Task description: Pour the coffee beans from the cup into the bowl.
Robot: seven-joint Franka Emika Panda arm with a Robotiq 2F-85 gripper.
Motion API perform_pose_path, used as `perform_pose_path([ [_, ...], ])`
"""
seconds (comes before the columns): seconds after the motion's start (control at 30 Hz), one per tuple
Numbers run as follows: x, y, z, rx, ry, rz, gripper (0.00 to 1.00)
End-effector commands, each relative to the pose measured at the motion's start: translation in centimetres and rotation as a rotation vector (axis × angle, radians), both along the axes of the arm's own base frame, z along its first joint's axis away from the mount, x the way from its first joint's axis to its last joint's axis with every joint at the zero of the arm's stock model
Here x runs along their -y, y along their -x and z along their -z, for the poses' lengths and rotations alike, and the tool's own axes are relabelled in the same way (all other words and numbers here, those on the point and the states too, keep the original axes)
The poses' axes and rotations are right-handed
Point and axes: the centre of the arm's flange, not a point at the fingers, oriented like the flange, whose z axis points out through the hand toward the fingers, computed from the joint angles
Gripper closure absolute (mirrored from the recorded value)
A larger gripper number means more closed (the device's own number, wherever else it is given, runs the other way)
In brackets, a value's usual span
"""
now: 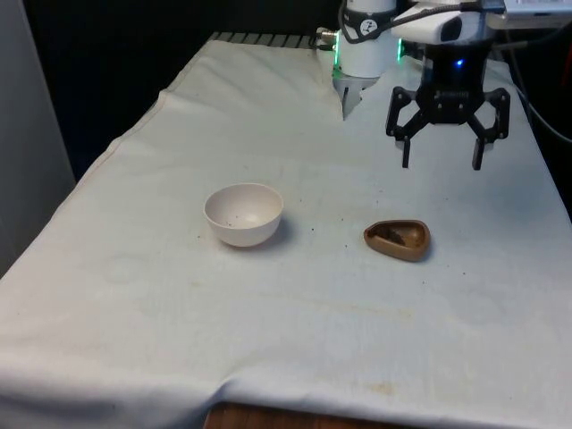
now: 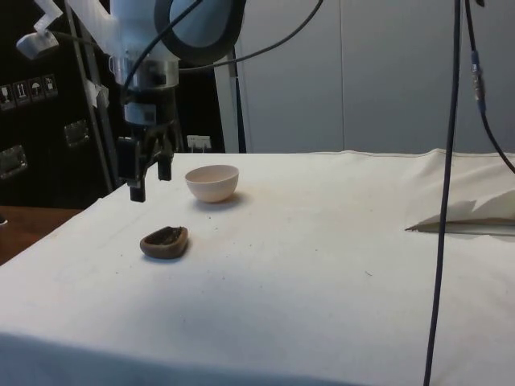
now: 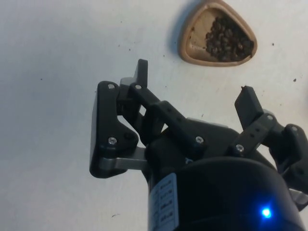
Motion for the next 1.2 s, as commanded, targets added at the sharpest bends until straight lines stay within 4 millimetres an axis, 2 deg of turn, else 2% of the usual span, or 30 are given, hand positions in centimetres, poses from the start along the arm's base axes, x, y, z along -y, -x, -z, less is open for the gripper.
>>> perform_pose_path([
  [0.0,0.0,-0.1,0.0,0.003,0.001,0.002,0.0],
  [0.47,0.1,-0.1,0.0,0.0,0.0,-0.002,0.0],
  [0.7,0.2,-0.1,0.7,-0.002,-0.001,-0.002,0.0],
  [1.17,-1.2,-0.4,3.8,0.052,-0.035,0.001,0.0],
])
